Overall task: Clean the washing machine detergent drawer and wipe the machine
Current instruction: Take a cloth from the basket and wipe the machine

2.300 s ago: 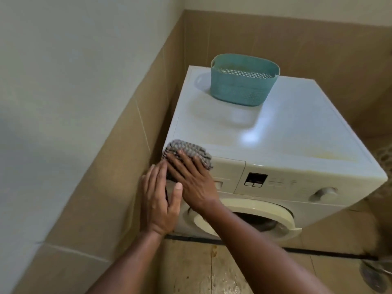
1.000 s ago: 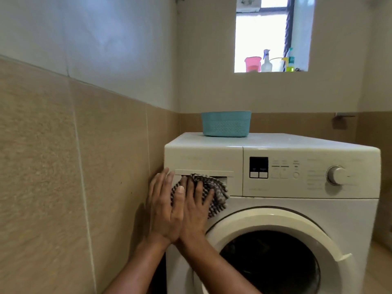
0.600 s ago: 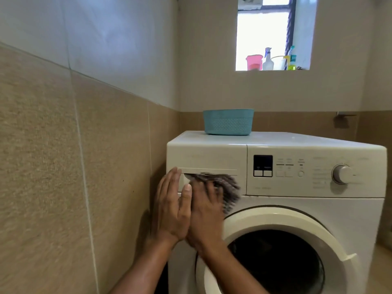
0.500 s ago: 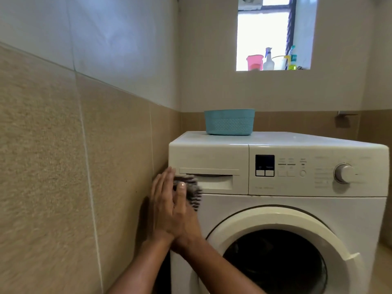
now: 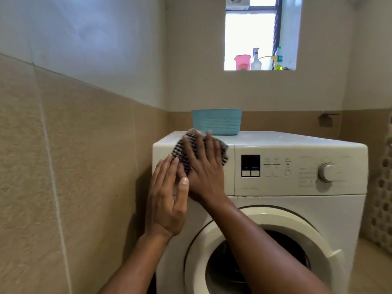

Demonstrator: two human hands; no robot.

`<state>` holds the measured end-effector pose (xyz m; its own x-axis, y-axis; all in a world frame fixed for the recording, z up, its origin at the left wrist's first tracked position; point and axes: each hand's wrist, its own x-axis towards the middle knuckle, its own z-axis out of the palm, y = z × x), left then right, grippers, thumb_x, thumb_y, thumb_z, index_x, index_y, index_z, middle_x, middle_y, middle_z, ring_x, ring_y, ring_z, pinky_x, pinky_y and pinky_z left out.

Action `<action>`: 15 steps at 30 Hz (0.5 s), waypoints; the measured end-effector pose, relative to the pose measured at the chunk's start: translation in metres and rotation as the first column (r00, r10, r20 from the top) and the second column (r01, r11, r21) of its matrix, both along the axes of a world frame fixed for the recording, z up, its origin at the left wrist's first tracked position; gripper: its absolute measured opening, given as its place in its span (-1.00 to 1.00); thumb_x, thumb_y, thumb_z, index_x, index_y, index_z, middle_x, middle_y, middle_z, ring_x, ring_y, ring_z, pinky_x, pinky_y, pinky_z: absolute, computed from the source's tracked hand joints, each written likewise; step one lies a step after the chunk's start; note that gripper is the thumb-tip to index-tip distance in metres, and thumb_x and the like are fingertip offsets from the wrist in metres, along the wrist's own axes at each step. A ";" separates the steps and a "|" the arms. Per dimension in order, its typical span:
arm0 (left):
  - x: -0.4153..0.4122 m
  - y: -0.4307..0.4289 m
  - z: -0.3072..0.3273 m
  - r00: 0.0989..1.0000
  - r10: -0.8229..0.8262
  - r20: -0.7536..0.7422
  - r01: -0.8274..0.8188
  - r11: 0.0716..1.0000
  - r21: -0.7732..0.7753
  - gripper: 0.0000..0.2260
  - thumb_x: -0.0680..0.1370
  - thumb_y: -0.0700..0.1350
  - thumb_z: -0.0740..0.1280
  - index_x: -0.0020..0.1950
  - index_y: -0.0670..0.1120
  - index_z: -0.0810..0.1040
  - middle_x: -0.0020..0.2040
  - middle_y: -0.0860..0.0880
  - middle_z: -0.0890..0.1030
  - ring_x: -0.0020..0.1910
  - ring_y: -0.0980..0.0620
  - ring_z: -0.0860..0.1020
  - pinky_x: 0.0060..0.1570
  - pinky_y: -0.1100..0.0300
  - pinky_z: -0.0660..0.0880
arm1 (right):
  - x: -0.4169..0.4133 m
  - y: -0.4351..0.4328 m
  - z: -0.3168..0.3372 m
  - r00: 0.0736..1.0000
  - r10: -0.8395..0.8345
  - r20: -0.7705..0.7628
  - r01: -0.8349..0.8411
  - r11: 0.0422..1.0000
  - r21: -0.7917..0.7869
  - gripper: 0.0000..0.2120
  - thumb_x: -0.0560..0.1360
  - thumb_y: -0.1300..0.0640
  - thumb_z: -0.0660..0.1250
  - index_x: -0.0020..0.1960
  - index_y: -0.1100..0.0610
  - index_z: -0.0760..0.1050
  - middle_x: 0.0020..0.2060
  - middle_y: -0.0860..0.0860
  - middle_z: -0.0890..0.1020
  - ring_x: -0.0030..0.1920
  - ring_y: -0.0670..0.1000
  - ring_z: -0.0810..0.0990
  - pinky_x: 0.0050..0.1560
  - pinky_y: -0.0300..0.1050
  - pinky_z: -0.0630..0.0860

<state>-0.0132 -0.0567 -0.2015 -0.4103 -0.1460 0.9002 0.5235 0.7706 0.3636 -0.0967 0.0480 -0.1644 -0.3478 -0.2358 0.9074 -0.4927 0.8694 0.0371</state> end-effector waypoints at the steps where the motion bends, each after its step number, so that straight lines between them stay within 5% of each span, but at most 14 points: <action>1: 0.000 0.001 -0.004 1.000 -0.002 0.000 0.002 0.999 -0.035 -0.48 0.64 0.08 0.07 0.53 -0.14 0.37 0.55 -0.07 0.34 0.57 0.02 0.23 0.56 0.05 0.14 | 0.000 0.019 -0.013 0.999 -0.038 0.027 0.039 0.997 -0.063 -0.28 0.58 -0.17 0.18 0.64 0.01 0.02 0.63 0.12 -0.07 0.61 0.19 -0.19 0.58 0.20 -0.15; 4: 0.004 0.006 -0.019 0.996 0.015 0.093 -0.005 0.995 -0.102 -0.46 0.64 0.13 0.05 0.56 -0.07 0.33 0.58 0.01 0.27 0.59 0.10 0.15 0.57 0.00 0.13 | 0.007 0.061 -0.064 0.982 -0.161 0.096 0.175 0.971 -0.164 -0.24 0.55 -0.16 0.19 0.64 0.04 0.00 0.62 0.18 -0.11 0.61 0.23 -0.19 0.57 0.27 -0.09; 7: 0.007 0.018 -0.025 0.985 0.055 0.165 -0.011 0.966 -0.258 -0.44 0.62 0.16 0.05 0.59 -0.01 0.28 0.61 0.05 0.21 0.61 0.13 0.07 0.57 -0.08 0.12 | 0.013 0.075 -0.091 0.991 -0.128 0.048 0.129 0.991 -0.024 -0.26 0.54 -0.15 0.23 0.63 0.03 0.09 0.62 0.19 -0.04 0.61 0.25 -0.14 0.56 0.27 -0.08; 9: 0.003 0.029 -0.018 0.982 0.100 0.160 -0.031 0.923 -0.384 -0.43 0.60 0.15 0.09 0.60 -0.01 0.26 0.62 0.01 0.20 0.62 0.07 0.07 0.57 -0.12 0.11 | 0.002 0.089 -0.062 0.997 -0.078 -0.011 0.079 0.992 0.095 -0.28 0.55 -0.15 0.23 0.63 -0.01 0.08 0.63 0.14 -0.03 0.62 0.20 -0.13 0.58 0.22 -0.10; 13: -0.013 0.062 0.014 0.982 0.144 0.123 -0.072 0.884 -0.462 -0.40 0.58 0.12 0.13 0.60 -0.05 0.24 0.62 -0.04 0.19 0.62 -0.01 0.07 0.58 -0.14 0.05 | -0.014 0.121 0.010 0.988 -0.114 0.099 0.126 0.985 -0.116 -0.28 0.57 -0.19 0.09 0.65 -0.04 -0.05 0.63 0.09 -0.14 0.61 0.12 -0.27 0.58 0.17 -0.24; 15: -0.017 0.084 0.026 0.982 0.143 0.123 -0.065 0.869 -0.490 -0.39 0.58 0.13 0.11 0.60 -0.06 0.23 0.62 -0.04 0.19 0.62 -0.02 0.07 0.57 -0.14 0.05 | -0.011 0.138 -0.008 0.993 -0.101 0.054 0.104 0.994 -0.039 -0.30 0.58 -0.17 0.13 0.64 -0.01 0.00 0.63 0.09 -0.10 0.61 0.14 -0.23 0.58 0.20 -0.18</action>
